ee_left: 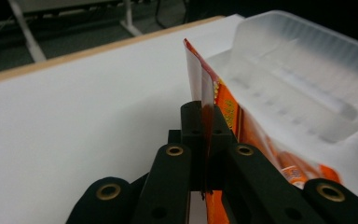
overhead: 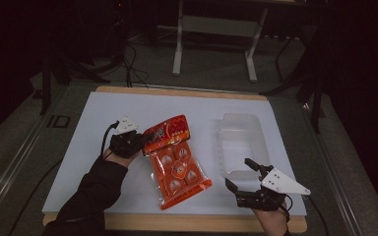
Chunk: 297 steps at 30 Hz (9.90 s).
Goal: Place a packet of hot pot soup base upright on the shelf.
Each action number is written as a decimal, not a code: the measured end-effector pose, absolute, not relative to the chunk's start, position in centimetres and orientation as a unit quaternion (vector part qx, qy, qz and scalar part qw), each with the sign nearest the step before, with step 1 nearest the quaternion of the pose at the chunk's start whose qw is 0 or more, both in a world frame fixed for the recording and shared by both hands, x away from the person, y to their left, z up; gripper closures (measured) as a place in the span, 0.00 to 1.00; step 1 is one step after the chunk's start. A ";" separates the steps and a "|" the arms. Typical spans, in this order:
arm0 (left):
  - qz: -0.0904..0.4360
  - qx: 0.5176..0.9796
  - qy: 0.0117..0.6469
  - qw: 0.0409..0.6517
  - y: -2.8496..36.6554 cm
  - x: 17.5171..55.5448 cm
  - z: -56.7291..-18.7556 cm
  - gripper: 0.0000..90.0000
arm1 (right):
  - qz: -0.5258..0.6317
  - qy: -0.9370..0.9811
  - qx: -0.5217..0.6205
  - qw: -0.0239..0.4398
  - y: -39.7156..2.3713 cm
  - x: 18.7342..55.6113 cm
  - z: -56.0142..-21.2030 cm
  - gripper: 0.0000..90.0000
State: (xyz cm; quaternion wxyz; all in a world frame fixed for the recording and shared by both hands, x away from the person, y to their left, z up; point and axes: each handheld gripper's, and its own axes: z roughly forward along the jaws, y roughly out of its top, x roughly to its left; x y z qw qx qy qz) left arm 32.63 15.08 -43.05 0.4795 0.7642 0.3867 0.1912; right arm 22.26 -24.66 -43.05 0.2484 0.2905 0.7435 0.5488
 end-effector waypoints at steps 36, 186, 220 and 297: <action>0.199 0.774 0.243 0.550 9.4 26.4 -35.0 1.00 | 0.565 0.733 0.286 0.248 -25.3 22.2 -41.5 0.16; 0.194 0.701 0.309 0.612 20.1 25.2 -49.5 0.02 | 0.543 0.755 0.309 0.199 -31.9 33.8 -28.5 1.00; 0.178 0.706 0.310 0.612 19.9 25.3 -50.5 0.02 | 0.538 0.740 0.368 0.168 -34.4 35.0 -37.6 1.00; 0.169 0.699 0.310 0.622 20.2 25.0 -50.5 0.02 | 0.548 0.785 0.258 0.130 -23.1 28.4 -39.5 0.17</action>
